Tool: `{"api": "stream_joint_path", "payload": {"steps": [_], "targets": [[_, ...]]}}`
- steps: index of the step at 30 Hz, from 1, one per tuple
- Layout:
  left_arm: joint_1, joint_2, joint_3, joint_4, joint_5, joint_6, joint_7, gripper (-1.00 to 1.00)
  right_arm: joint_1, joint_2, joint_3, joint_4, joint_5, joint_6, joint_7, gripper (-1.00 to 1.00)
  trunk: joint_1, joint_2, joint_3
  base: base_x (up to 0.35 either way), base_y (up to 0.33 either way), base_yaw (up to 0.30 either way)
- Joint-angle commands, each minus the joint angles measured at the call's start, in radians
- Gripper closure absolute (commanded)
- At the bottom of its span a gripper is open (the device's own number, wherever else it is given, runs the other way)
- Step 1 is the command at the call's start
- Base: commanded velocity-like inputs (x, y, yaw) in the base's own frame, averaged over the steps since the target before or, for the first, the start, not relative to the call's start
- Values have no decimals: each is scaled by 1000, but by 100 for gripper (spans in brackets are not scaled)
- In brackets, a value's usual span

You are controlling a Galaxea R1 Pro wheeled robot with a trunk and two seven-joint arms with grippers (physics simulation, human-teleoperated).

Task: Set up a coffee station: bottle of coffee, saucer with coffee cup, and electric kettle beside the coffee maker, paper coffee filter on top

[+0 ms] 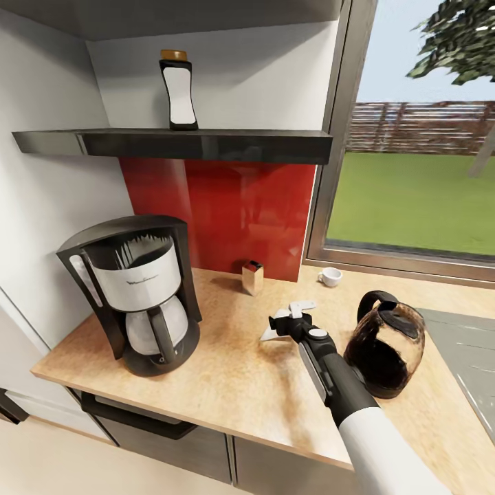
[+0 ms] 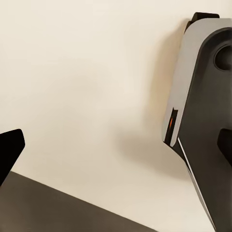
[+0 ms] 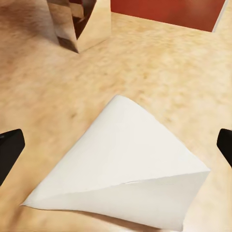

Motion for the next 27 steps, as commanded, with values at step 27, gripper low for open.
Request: {"api": "stream_joint_path", "payload": {"steps": [27], "targets": [[0,0,3,-1,7,3,1,-100,-1,1,4,84,1,3,7,-100,1,-2,-2,32,0,0]]}}
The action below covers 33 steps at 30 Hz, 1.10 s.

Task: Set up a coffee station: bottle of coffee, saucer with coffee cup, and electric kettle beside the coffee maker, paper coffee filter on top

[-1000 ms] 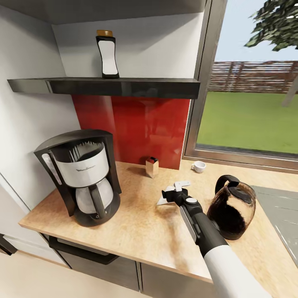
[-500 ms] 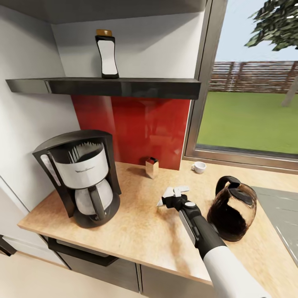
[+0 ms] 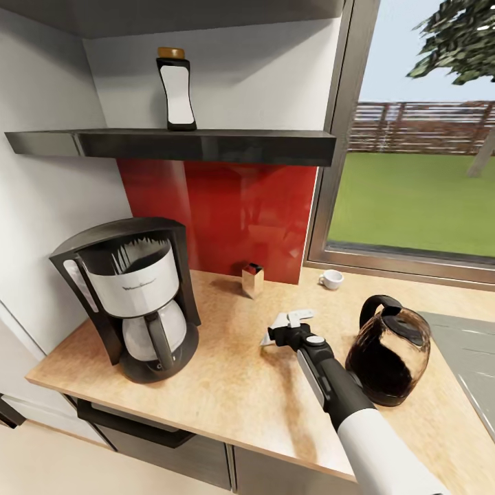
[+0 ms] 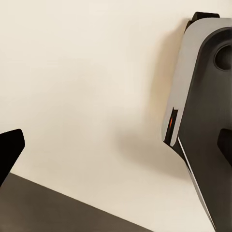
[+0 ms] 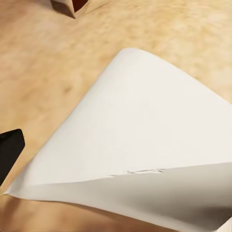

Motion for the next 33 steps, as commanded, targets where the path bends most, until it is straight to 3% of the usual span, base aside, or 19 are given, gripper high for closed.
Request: {"api": "stream_joint_path", "payload": {"steps": [1,14,15,33], "targets": [[0,0,3,-1,7,3,1,-100,-1,0,2,-1,3,6,1,-100,1,-2,-2,0,0,0],[1,0,3,-1,7,3,1,-100,-1,2,6,2,2,4,5,-100,1,-2,-2,0,0,0],[1,0,3,-1,7,3,1,-100,-1,2,6,2,2,4,5,100,1,-2,-2,0,0,0],[3,1,3,-1,7,2,1,-100,-1,3,4,34,2,4,5,100,1,-2,-2,0,0,0]]}}
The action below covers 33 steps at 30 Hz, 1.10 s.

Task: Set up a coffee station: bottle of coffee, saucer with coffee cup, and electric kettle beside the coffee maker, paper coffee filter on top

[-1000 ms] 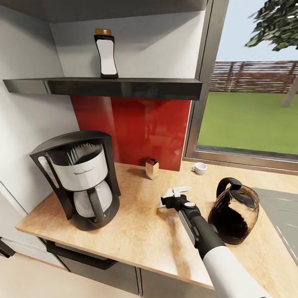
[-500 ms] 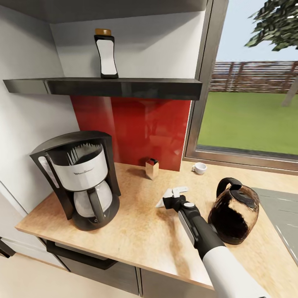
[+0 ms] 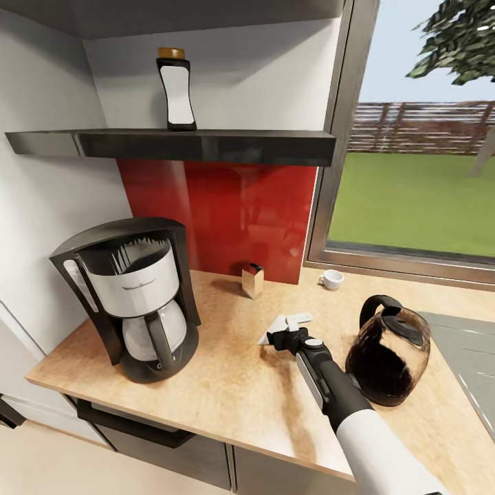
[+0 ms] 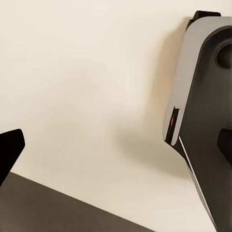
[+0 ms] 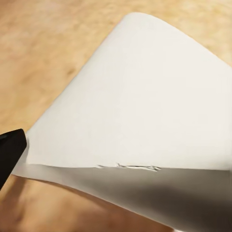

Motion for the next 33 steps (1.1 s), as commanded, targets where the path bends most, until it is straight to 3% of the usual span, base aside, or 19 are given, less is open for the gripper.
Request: {"api": "stream_joint_path", "payload": {"steps": [1,6,10,14,22,26,33], "targets": [[0,0,3,-1,7,3,1,-100,0,0,1,-1,2,6,1,100,1,-2,-2,0,0,0],[0,0,3,-1,7,3,1,-100,0,0,1,-3,1,6,0,100,1,-2,-2,0,0,0],[0,1,3,-1,7,3,1,-100,0,6,-1,-129,0,12,-4,100,1,-2,-2,0,0,0],[0,1,3,-1,7,2,1,-100,0,7,0,-191,-1,30,-6,100,1,-2,-2,0,0,0],[0,1,2,-3,6,0,1,-100,-2,16,2,-407,-1,189,-9,100,1,-2,-2,0,0,0],[-1,1,2,-3,5,0,1,-100,-2,16,3,-582,-1,291,-10,100,1,-2,-2,0,0,0],[-2,0,-6,-4,3,-3,1,-100,-2,41,5,-644,-1,334,-10,100,1,-2,-2,-5,0,0]]}}
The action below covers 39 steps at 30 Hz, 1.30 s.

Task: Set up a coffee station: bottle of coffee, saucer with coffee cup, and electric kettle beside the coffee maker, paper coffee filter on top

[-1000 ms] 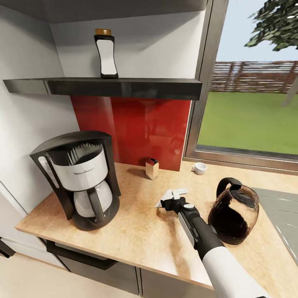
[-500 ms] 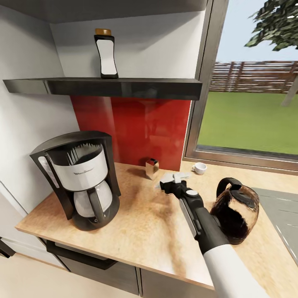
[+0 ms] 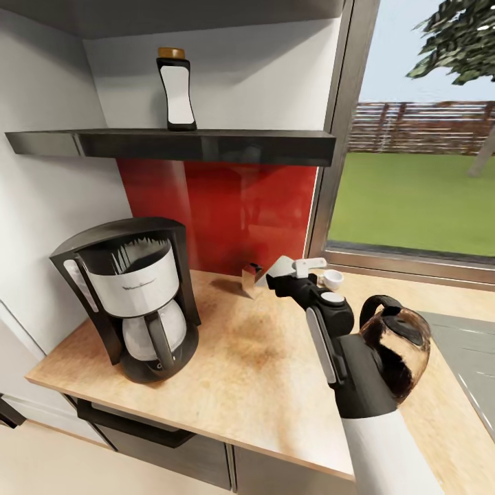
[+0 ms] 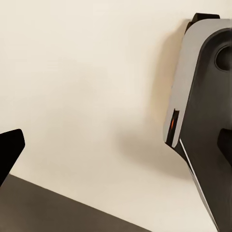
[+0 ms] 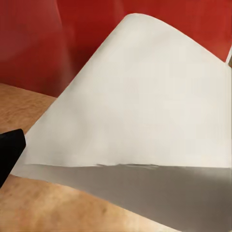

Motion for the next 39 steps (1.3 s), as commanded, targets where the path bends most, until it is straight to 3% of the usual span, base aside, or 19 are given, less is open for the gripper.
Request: {"api": "stream_joint_path", "payload": {"steps": [1,9,12,18,24,27,29,33,35,39], "targets": [[0,0,-1,-1,7,2,1,-100,-1,0,0,-2,3,6,-1,100,0,-2,-2,-46,0,0],[-3,4,-34,-3,8,2,1,-100,-7,0,13,-4,6,42,-6,100,0,-2,-2,-241,35,0],[-4,4,-35,-3,8,-1,1,-100,-42,0,15,-4,7,103,-8,100,0,-2,-2,-329,111,0],[-4,5,-34,-3,8,0,1,-100,-95,0,16,-4,8,129,-19,100,0,-2,-2,-265,223,0],[-5,5,-34,-4,8,5,1,-100,-195,0,27,-1,9,146,-153,100,0,-2,-2,-48,237,0],[-5,5,-34,-4,8,7,1,-100,-247,0,64,0,11,179,-210,100,0,-2,-2,-7,53,0],[-5,4,-34,-4,8,7,1,-100,-286,0,124,0,12,200,-293,100,0,-2,-2,-2,15,0],[-5,5,-34,-3,9,9,2,-100,-298,0,198,-3,13,207,-372,100,0,-2,-2,-1,4,0],[-5,6,-34,-3,9,9,2,-100,-301,0,256,-3,14,209,-393,100,0,-2,-2,0,1,0],[-5,7,-34,-3,9,9,2,-100,-302,0,290,-3,24,211,-403,100,0,-2,-2,0,0,0]]}}
